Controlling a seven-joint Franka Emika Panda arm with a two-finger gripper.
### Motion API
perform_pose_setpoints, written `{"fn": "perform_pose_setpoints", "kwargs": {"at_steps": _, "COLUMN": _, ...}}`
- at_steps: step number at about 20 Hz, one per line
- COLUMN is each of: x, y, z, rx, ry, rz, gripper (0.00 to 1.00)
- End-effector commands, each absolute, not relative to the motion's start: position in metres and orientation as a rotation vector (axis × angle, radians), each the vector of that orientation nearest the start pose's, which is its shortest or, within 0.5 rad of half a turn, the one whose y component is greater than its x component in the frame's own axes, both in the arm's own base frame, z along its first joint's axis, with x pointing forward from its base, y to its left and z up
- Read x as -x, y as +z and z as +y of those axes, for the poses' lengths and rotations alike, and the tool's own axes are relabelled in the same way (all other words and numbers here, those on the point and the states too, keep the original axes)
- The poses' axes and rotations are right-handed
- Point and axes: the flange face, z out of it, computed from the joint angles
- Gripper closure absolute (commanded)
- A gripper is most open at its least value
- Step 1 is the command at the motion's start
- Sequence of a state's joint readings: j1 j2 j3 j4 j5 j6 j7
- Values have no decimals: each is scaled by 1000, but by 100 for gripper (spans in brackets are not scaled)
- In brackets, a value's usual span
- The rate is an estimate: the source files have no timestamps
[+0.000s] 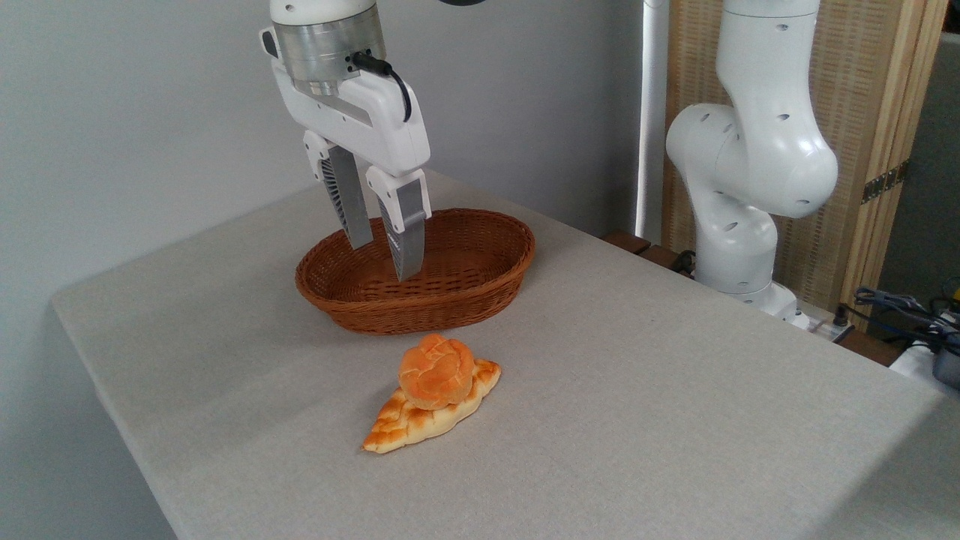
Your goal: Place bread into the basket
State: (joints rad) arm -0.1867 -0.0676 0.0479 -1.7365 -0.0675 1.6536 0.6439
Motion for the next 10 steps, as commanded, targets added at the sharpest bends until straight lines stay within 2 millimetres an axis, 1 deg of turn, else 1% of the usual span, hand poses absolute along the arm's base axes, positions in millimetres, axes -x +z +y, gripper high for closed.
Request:
{"fn": "perform_pose_setpoints", "kwargs": {"at_steps": 1, "x": -532, "y": 598, "z": -77, "rx": 3002, "ry": -6, "rz": 1230, "gripper": 0}}
{"fn": "perform_pose_setpoints", "kwargs": {"at_steps": 8, "x": -531, "y": 598, "z": -75, "rx": 3019, "ry": -3, "rz": 1228, "gripper": 0}}
{"fn": "perform_pose_setpoints", "kwargs": {"at_steps": 10, "x": -532, "y": 596, "z": -73, "rx": 3021, "ry": 10, "rz": 1198, "gripper": 0}}
